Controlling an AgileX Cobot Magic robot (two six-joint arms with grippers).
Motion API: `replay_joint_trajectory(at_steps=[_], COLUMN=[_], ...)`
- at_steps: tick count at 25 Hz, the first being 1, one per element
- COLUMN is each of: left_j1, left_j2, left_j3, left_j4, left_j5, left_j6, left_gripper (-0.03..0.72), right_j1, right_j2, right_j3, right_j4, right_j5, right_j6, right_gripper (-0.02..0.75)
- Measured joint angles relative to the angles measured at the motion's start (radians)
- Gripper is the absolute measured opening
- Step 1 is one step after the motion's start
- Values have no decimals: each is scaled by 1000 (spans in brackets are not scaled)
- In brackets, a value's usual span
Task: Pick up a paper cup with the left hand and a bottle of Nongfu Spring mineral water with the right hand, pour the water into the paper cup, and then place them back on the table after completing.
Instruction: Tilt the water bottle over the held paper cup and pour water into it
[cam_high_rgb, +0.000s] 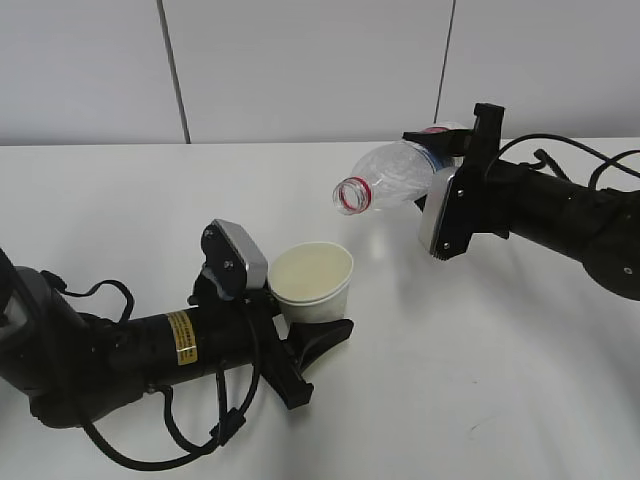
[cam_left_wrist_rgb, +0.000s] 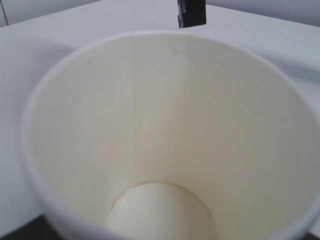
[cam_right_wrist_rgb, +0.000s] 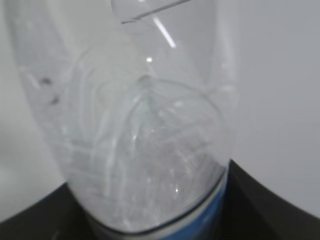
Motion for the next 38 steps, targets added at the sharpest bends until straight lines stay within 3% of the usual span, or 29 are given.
replay_joint_trajectory(at_steps=[38], left_j1=[0], left_j2=[0], left_j3=[0], left_j4=[2], left_j5=[0], left_j6=[0], left_gripper=[384], right_j1=[0], right_j2=[0], right_j3=[-6], right_j4=[22], right_j5=[-51], right_j6=[-204], right_gripper=[421])
